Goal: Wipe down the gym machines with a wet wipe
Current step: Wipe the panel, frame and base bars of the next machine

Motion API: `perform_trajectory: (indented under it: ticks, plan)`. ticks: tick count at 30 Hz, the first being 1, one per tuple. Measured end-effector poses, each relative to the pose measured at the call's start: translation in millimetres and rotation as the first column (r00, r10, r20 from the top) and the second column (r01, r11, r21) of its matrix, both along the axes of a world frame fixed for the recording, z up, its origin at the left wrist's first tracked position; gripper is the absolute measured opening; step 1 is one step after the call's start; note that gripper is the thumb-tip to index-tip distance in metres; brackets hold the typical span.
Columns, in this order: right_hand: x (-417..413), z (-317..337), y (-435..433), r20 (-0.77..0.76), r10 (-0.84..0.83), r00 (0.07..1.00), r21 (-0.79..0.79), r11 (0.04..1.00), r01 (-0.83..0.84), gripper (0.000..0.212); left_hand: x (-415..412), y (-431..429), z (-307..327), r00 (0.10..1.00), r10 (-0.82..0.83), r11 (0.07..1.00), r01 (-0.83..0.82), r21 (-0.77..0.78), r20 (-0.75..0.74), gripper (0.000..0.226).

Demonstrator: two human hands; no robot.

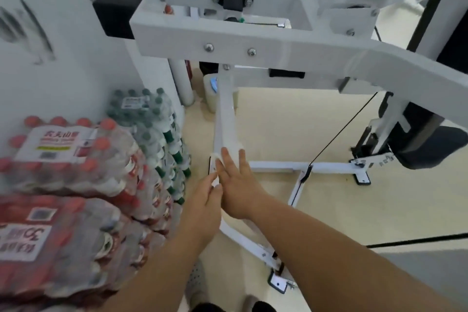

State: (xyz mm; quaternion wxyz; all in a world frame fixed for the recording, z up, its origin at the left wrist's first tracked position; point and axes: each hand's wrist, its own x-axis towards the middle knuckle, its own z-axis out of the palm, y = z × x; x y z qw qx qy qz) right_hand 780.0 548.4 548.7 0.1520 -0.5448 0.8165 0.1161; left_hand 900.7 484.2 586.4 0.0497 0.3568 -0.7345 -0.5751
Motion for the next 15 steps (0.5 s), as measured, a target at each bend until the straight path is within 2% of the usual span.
perform_trajectory:
  ticks: [4, 8, 10, 15]
  plan:
    - [-39.3, 18.7, -37.2, 0.094, -0.117, 0.989, -0.074, 0.990, 0.124, 0.079, -1.2, -8.9, -17.4, 0.997, 0.079, 0.982, -0.073, 0.174, -0.026, 0.059]
    - [-97.0, 21.9, -77.1, 0.126, -0.130, 0.983, -0.110, 0.984, 0.144, 0.071, -24.7, -22.1, -23.2, 0.996, 0.088, 0.933, -0.077, 0.351, -0.014, 0.043]
    - [-122.5, 20.3, -94.1, 0.125, -0.144, 0.982, -0.119, 0.980, 0.159, 0.069, -39.6, -26.3, -20.6, 0.999, 0.021, 0.933, -0.011, 0.358, -0.026, 0.033]
    - [-139.7, 18.4, -111.2, 0.221, -0.191, 0.957, -0.204, 0.950, 0.236, 0.059, -53.5, -40.8, -23.5, 0.997, 0.018, 0.937, 0.008, 0.349, -0.070, 0.038]
